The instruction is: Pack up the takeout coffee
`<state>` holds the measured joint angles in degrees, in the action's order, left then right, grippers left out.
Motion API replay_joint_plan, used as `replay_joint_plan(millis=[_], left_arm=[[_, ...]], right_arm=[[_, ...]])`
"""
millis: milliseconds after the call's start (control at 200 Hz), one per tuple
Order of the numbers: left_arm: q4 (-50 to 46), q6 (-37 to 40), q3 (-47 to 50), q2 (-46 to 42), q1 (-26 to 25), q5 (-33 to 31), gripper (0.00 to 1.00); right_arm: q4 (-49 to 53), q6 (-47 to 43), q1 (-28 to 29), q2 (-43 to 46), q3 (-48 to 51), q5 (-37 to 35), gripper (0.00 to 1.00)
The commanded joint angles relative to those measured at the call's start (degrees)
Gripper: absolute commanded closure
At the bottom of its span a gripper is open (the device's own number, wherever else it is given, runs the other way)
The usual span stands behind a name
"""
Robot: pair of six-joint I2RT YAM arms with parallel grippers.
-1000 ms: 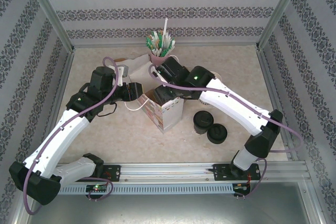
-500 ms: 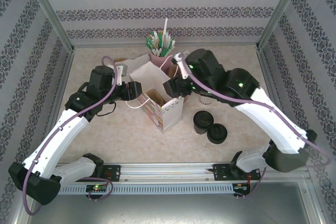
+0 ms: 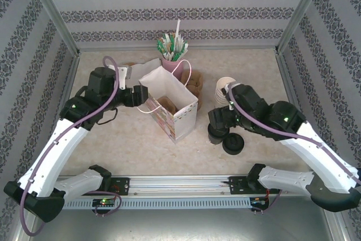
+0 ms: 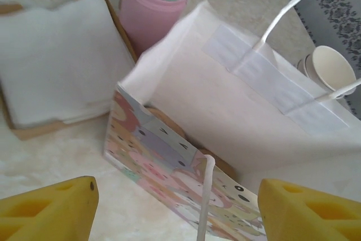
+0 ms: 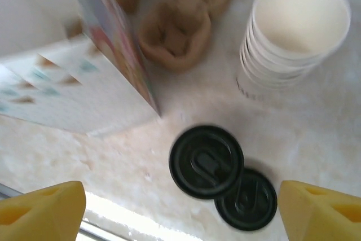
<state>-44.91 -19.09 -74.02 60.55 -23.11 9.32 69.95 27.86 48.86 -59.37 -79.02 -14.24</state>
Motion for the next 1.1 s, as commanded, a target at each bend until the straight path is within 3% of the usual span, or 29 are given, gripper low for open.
replay_joint_plan(millis=[0,115,250,490,620,834,1094], left_arm=[[-9.3,9.1,-6.9,2.8,0.7,-5.9,0.31],[-15.0,13.7,-16.1,9.6,0.8,-3.9,0.37],[-22.2,19.0,-27.3,19.6,0.9,-0.5,0.34],[-28.1,24.6,-40.6,32.4,1.7,-3.2,0.30],[-30.4,25.6,-47.4,37.0,1.9,-1.3,0.29],[-32.1,26.2,-50.6,39.8,1.9,1.4,0.28],[-32.6,26.2,-50.5,40.7,1.8,0.6,0.27]], right_arm=[[2.2,5.1,-0.6,0.7,5.7,0.9,0.11],[-0.2,6.2,-1.3,1.0,11.4,3.7,0.09],[-2.0,6.2,-2.4,0.9,15.6,5.4,0.08],[-5.4,4.6,-4.9,0.1,19.9,8.1,0.04],[-6.9,3.3,-7.1,-1.5,20.3,8.1,0.03],[-10.0,2.1,-9.8,-3.9,20.8,10.3,0.04],[-11.9,3.6,-9.9,-6.5,21.6,7.6,0.14]])
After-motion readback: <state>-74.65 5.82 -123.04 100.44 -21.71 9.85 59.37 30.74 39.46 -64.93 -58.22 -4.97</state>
